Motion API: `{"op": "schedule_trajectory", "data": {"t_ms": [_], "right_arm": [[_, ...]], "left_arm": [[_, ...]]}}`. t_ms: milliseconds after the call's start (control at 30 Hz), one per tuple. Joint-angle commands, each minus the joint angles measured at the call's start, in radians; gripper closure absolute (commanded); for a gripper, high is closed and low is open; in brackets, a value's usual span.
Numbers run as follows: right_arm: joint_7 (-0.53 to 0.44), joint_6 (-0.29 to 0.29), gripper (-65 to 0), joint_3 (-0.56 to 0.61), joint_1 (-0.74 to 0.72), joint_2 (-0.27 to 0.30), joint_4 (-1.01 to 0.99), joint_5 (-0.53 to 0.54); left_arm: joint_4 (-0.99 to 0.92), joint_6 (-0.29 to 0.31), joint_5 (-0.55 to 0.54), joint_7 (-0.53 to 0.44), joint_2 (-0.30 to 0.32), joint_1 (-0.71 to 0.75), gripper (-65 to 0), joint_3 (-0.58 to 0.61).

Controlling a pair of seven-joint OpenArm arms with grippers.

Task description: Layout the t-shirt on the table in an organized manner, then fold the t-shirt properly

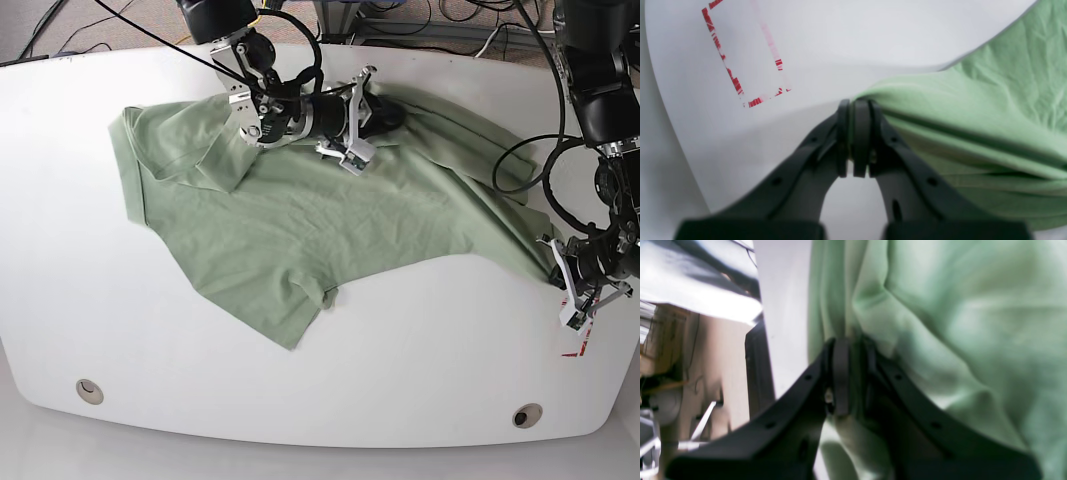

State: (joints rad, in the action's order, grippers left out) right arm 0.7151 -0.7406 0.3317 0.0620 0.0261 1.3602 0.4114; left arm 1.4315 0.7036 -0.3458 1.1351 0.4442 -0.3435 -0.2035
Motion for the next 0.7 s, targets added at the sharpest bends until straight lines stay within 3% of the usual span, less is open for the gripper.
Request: {"op": "schedule_trajectory", "data": {"t_ms": [0,233,667], "right_arm": [[0.036,0.043,-6.3,-0.035,-0.032,0.01,-0.003,-0.087],[0.031,0.043,-6.3,-0.033,-0.115,-0.005,-0.003,-0.085],[0.034,0.043,-6.3,-0.03,-0.216,-0.068,-0.003,-0.085]], "left_arm": [[0.022,-0.005,-0.012,-0.014,0.018,-0.007,0.0,-0.009],[0.024,-0.005,-0.012,-0.014,0.017,0.022,0.0,-0.009],[0.099,-0.005,-0.009,-0.014,-0.058,0.099,0.0,-0.06]]}}
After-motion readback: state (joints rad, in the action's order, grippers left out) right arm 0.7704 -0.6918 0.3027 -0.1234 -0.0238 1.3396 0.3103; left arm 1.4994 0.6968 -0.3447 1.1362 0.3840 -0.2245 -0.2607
